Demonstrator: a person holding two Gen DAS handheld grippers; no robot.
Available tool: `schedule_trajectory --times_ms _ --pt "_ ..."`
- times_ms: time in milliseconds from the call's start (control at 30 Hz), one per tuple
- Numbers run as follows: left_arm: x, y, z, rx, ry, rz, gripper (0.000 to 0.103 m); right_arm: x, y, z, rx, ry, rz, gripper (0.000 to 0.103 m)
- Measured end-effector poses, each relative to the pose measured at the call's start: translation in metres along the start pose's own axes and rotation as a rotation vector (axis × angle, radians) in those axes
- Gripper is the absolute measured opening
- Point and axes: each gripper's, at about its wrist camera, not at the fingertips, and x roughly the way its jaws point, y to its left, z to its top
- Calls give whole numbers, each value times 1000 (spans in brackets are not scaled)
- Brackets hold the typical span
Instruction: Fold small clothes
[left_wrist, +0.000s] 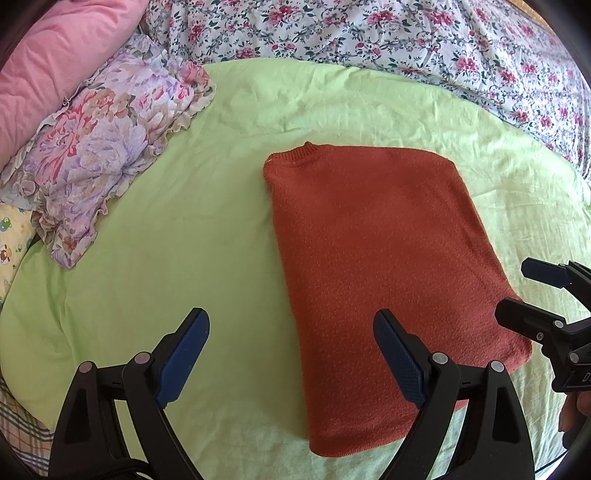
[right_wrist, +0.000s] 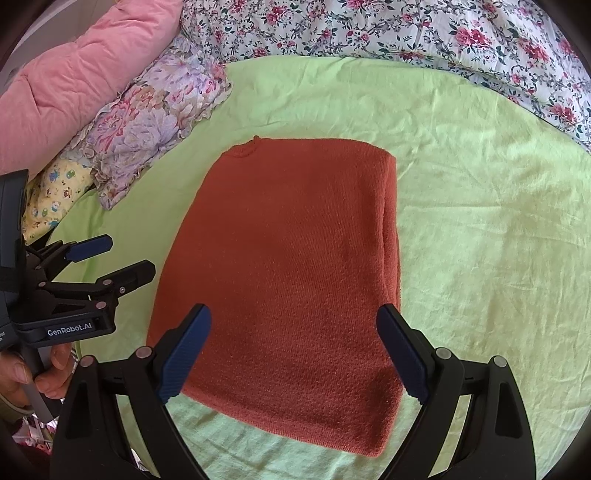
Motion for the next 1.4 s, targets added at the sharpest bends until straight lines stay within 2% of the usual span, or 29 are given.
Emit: schedule_trajectory --times_ms 1400 --pt "-6 -15 3 32 -13 -11 91 -13 -12 1 24 -30 2 91"
